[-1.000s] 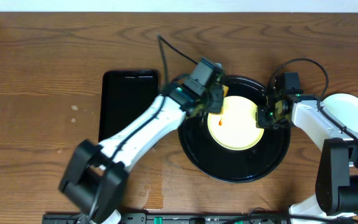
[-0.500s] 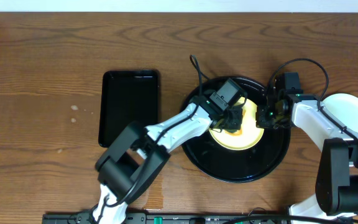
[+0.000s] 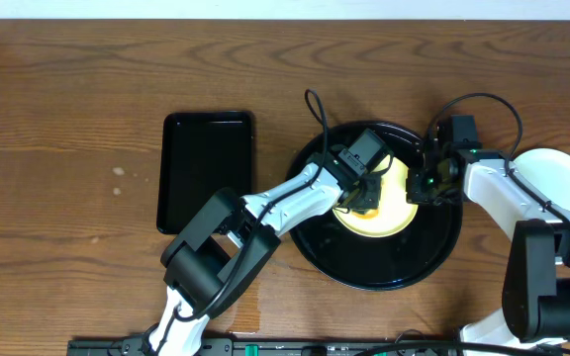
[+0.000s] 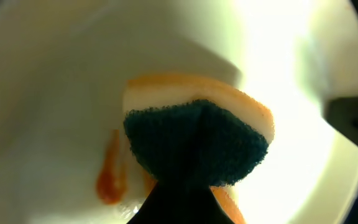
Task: Clean dirty plates on tray and stack at the side
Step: 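Scrub the yellow plate stain with the sponge while right gripper holds rim, then return the sponge to the black tray with the left gripper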
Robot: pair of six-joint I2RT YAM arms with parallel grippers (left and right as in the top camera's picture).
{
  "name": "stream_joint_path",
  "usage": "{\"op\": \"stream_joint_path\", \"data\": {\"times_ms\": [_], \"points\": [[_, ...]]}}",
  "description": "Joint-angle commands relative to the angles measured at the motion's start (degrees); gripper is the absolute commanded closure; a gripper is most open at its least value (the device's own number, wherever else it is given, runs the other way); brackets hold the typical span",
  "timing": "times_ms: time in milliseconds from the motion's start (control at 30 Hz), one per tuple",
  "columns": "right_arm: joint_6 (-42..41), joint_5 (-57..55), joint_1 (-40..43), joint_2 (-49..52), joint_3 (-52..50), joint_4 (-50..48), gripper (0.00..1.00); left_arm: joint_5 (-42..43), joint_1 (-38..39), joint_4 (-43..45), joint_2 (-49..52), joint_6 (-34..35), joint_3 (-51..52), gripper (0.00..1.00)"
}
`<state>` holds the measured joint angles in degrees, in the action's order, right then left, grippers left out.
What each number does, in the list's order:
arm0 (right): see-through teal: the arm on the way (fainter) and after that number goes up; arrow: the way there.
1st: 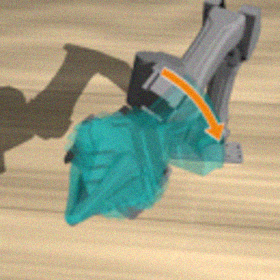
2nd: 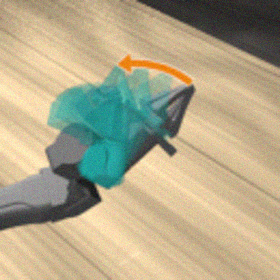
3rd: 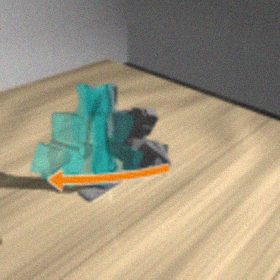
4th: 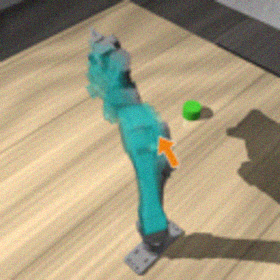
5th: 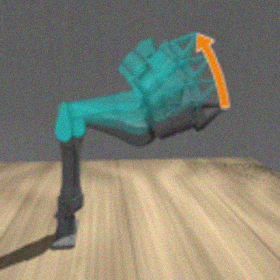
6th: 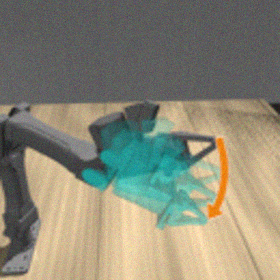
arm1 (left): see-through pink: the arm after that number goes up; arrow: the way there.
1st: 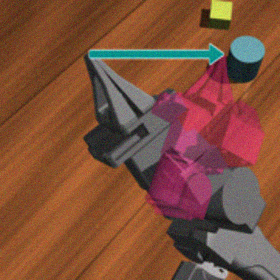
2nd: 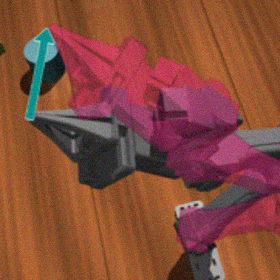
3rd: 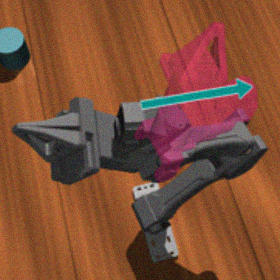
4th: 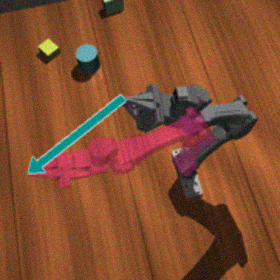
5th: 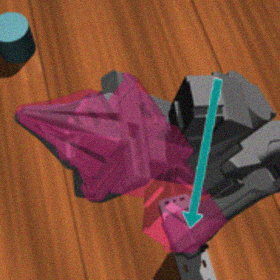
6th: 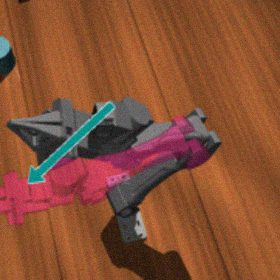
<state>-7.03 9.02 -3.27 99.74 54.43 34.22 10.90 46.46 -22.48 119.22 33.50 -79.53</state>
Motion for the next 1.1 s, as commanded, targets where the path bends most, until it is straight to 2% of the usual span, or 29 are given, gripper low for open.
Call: {"op": "stream_joint_path", "data": {"times_ms": [0,300,500,600,867,1067], "points": [[-0.2,-1.3,-0.9,2.5,-0.9,0.6,0.99,-13.9,-0.6,-2.7,2.2,-5.8,0.9,0.92],[-0.2,-1.3,-0.9,2.5,-0.9,1.1,0.99,-26.3,-0.6,-4.9,2.2,-12.9,0.9,0.92],[-0.3,-2.0,-0.9,2.5,-0.9,1.8,0.99,-36.3,-0.6,-8.2,2.2,-13.8,0.0,0.92],[-1.3,-3.0,-0.9,2.5,-0.9,2.2,0.99,-38.1,-0.6,-11.6,2.1,-13.7,-2.4,0.93],[-1.3,-3.3,-0.9,2.5,-0.9,2.4,0.99,-39.7,-0.6,-20.5,0.4,-8.0,-10.6,0.92],[-1.0,-4.5,-0.9,2.5,-0.9,2.4,0.99,-38.6,-0.7,-23.6,-3.4,-3.6,-11.2,0.92]]}}
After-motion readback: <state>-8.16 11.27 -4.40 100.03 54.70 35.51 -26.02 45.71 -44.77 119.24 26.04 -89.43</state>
